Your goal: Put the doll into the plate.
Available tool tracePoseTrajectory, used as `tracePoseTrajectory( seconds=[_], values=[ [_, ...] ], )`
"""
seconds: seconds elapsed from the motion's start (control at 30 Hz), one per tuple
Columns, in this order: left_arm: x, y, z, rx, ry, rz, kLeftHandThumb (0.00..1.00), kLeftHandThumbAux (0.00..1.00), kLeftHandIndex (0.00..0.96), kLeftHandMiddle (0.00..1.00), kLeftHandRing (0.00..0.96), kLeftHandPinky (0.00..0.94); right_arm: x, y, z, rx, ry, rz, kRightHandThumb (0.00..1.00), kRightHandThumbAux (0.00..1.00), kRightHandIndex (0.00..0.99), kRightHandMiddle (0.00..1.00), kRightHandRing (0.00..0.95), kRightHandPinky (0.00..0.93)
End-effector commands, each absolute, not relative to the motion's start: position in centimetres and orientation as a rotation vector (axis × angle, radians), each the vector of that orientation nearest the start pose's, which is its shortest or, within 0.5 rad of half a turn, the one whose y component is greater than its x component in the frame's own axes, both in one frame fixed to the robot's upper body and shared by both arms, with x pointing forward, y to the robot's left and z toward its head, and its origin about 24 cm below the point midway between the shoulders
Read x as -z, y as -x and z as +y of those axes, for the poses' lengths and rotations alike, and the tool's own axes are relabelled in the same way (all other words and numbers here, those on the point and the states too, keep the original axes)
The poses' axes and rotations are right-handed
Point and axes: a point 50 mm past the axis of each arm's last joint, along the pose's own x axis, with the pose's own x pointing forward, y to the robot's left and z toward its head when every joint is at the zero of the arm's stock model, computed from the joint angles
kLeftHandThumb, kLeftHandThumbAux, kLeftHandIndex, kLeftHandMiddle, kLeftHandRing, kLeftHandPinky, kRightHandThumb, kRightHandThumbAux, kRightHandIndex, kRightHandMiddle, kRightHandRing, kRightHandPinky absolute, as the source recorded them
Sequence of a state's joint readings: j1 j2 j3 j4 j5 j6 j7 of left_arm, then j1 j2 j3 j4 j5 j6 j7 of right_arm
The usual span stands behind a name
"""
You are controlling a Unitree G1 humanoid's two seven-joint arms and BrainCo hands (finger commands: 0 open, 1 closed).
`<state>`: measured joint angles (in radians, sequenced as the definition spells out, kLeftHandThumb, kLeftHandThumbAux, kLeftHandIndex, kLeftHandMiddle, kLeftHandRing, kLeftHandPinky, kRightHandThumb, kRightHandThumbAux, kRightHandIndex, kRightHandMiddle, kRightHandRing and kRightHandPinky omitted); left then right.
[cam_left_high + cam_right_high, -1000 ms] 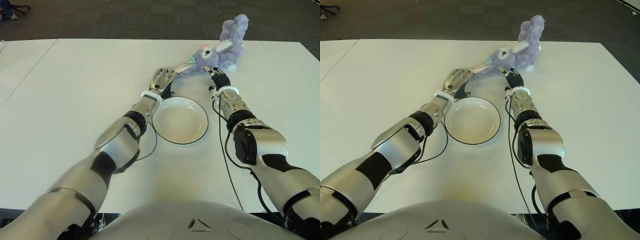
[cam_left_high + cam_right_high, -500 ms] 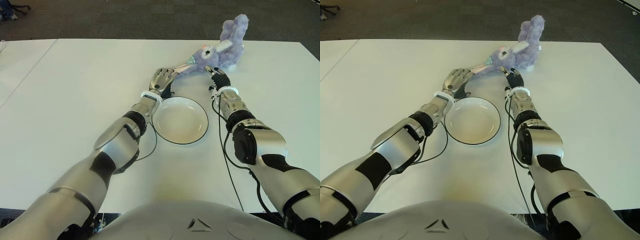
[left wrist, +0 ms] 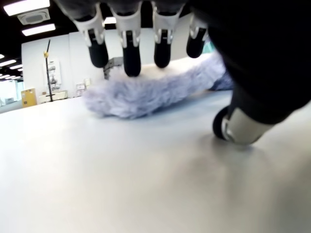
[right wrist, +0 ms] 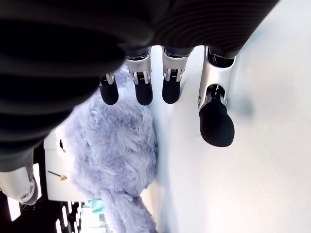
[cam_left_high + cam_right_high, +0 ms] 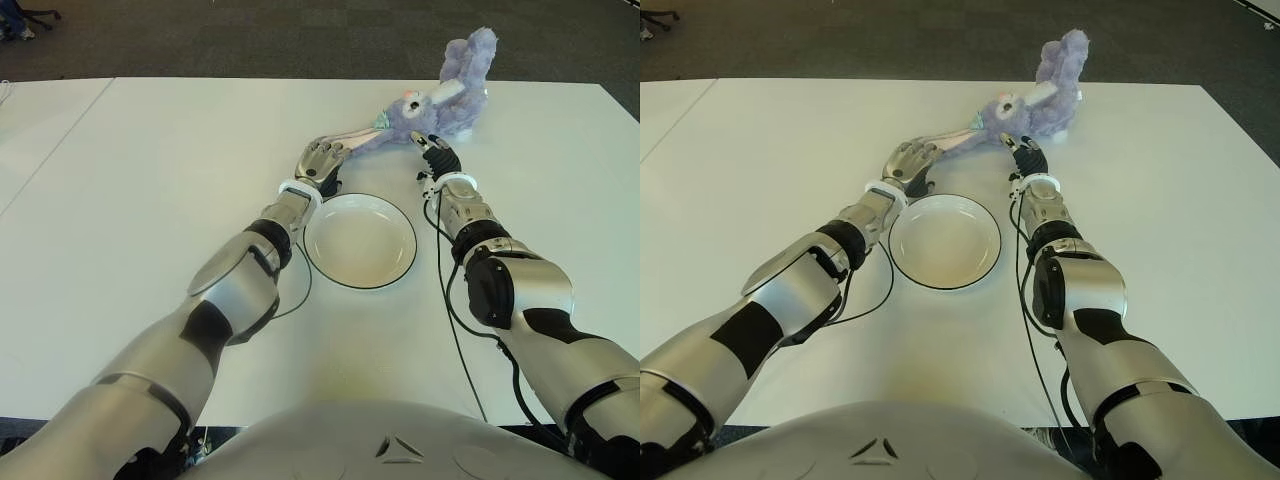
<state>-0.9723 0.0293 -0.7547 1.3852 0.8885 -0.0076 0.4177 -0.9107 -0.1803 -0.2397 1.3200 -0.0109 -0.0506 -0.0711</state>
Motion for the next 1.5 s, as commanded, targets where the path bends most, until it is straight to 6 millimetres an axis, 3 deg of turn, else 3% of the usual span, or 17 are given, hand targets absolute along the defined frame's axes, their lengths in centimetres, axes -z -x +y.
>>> tracePoseTrajectory(
  seconds=[0.03,0.4,0.87,1.13,1.5],
  values=[
    [-4.1,-37.0,6.5,0.354,-1.755,-0.179,0.372,0.574,0.000,0.073,0.104,0.096,-0.9,-36.2,-17.4,0.107,0.049,0.510,0.185,0.517,0.000,0.000,0.025,0.134],
    [-5.1,-37.5,5.8,0.305,-1.818,-0.195,0.426,0.482,0.000,0.000,0.004,0.068,-0.5,-35.9,-17.4,0.087,0.082,0.527,0.140,0.526,0.000,0.000,0.038,0.127],
    [-5.1,-37.4,4.9,0.322,-1.782,-0.125,0.505,0.404,0.000,0.000,0.000,0.080,0.6,-35.2,-16.9,0.070,0.079,0.549,0.108,0.544,0.000,0.000,0.042,0.101],
    [-5.4,-37.2,3.9,0.327,-1.822,-0.156,0.458,0.394,0.000,0.000,0.000,0.054,1.1,-34.9,-16.5,0.056,0.089,0.554,0.092,0.550,0.000,0.000,0.046,0.129],
    [-5.9,-37.2,3.3,0.309,-1.963,-0.268,0.304,0.450,0.000,0.000,0.000,0.008,1.6,-34.5,-16.4,0.046,0.100,0.560,0.075,0.560,0.000,0.000,0.039,0.129]
  ],
)
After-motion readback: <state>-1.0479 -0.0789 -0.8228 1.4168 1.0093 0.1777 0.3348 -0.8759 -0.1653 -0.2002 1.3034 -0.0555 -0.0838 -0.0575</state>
